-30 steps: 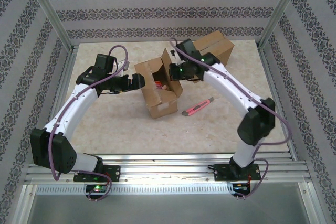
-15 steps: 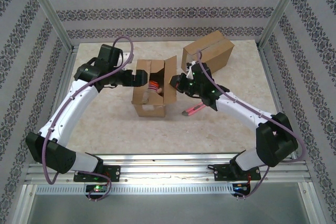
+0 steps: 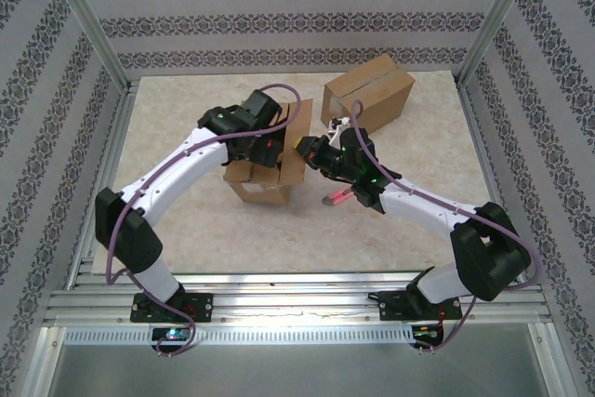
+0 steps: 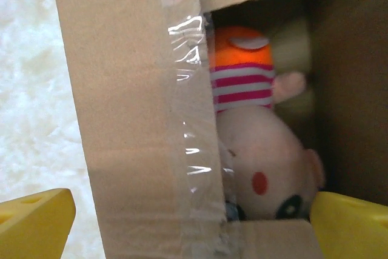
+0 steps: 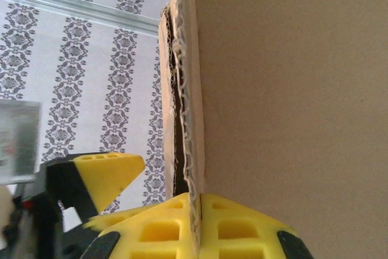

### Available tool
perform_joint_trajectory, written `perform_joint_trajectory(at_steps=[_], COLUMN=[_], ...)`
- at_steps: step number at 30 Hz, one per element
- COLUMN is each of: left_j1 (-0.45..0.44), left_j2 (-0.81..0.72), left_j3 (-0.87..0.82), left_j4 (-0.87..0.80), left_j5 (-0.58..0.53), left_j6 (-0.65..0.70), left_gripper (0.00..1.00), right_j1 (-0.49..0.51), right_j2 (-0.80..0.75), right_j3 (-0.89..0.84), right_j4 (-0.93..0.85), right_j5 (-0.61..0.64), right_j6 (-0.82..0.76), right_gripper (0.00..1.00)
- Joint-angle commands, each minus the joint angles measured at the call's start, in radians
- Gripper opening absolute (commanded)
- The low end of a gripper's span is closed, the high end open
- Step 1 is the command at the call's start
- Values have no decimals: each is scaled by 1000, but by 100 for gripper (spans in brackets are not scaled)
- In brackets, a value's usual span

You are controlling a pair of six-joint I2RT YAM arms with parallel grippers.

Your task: Unpack the express box

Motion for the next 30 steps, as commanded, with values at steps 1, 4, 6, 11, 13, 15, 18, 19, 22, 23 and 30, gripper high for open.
perform_joint_trajectory(at_steps=[1,4,6,11,13,15,18,19,22,23,30], left_j1=[-23,-29,-31,-33,-33,-33,-33,-32,-33,-31,-18], left_j2=[36,69,85,111,121,123,99,89,59,53,54], left_j3=[36,38,42,52,56,62,62,60,62,63,63], left_j4=[-60,-52,-50,-49,-63,-75,-69,-65,-58,-60,-65], left_j5=[-201,-262,-294,-352,-380,-401,-404,-402,-405,-409,-397], left_j6=[-10,-8,-7,11,17,22,37,44,65,73,109], left_gripper=[100,100,100,99,96,90,81,78,69,64,39], right_j1=[12,11,11,9,6,2,-2,-2,-4,-4,-3], right_j2=[-19,-19,-19,-17,-18,-24,-32,-33,-38,-38,-30], right_j3=[-18,-30,-36,-53,-60,-69,-78,-79,-86,-87,-98], right_j4=[100,106,110,122,129,128,121,119,111,109,111], right_j5=[14,12,12,13,12,13,16,18,22,23,23], right_j6=[15,15,14,16,20,20,21,21,19,18,23], right_gripper=[0,0,0,0,0,0,0,0,0,0,0])
